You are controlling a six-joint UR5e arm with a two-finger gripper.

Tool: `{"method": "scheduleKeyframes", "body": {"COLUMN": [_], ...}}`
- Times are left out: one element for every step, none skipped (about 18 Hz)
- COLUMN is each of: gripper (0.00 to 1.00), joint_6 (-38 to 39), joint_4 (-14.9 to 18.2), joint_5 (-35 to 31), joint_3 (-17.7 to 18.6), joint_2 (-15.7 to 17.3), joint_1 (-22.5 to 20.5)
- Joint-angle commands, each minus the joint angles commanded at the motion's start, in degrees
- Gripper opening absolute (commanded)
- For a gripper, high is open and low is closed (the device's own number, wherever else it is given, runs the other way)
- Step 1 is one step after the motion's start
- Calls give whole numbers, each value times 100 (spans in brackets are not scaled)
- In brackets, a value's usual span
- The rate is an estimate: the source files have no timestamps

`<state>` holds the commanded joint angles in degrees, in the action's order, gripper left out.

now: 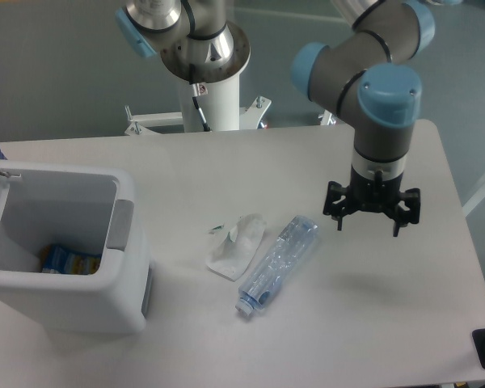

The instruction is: Open the trash can

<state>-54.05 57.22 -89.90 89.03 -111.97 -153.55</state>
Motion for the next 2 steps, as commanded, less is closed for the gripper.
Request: {"method": "scheduleKeyframes", "body": {"gripper": [100, 100], "joint_6": [-9, -17], "joint_4": [0, 9], "joint_5": [-79, -106], "joint_3": [18, 44], "joint_2": [0, 17], "joint_1": [18, 26]}}
